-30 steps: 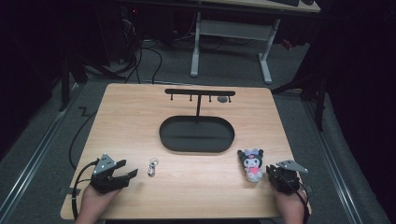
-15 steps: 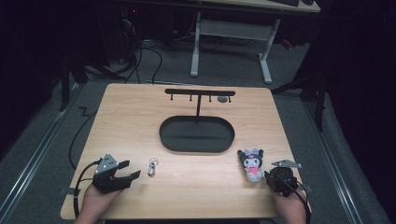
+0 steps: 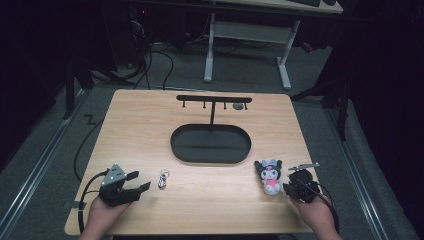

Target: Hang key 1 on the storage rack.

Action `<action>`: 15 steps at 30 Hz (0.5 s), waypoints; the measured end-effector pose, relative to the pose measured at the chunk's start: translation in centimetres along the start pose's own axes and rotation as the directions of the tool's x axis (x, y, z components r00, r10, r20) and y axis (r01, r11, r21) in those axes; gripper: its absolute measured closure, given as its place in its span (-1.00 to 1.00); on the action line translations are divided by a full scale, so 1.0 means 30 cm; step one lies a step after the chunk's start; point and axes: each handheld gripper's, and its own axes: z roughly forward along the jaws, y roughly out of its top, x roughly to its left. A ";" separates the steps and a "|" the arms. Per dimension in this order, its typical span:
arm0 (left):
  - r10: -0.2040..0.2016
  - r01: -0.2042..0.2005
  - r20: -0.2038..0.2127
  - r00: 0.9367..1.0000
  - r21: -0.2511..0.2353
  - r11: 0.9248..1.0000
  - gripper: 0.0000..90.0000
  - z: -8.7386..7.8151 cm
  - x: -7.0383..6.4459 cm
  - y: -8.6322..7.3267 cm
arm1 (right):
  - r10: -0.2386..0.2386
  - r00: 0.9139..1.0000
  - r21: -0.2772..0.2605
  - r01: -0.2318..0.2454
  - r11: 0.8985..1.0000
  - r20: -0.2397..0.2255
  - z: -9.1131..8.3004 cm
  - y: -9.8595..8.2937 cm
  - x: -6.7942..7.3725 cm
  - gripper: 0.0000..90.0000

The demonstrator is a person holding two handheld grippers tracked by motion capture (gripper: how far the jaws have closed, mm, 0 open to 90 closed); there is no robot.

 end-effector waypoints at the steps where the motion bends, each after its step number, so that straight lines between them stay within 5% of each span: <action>1: 0.001 -0.001 -0.001 1.000 -0.001 1.000 -0.19 0.003 -0.001 0.000 | 0.000 1.000 0.000 0.000 1.000 0.000 0.000 0.000 0.000 0.62; 8: 0.005 -0.005 -0.005 1.000 0.002 1.000 -0.20 0.001 -0.002 -0.001 | -0.060 0.998 0.081 0.060 0.995 -0.004 0.003 0.031 -0.005 0.55; 15: 0.005 -0.005 -0.003 1.000 0.002 1.000 -0.20 -0.003 -0.001 -0.003 | -0.120 0.992 0.161 0.122 0.979 -0.024 0.001 0.063 0.003 0.47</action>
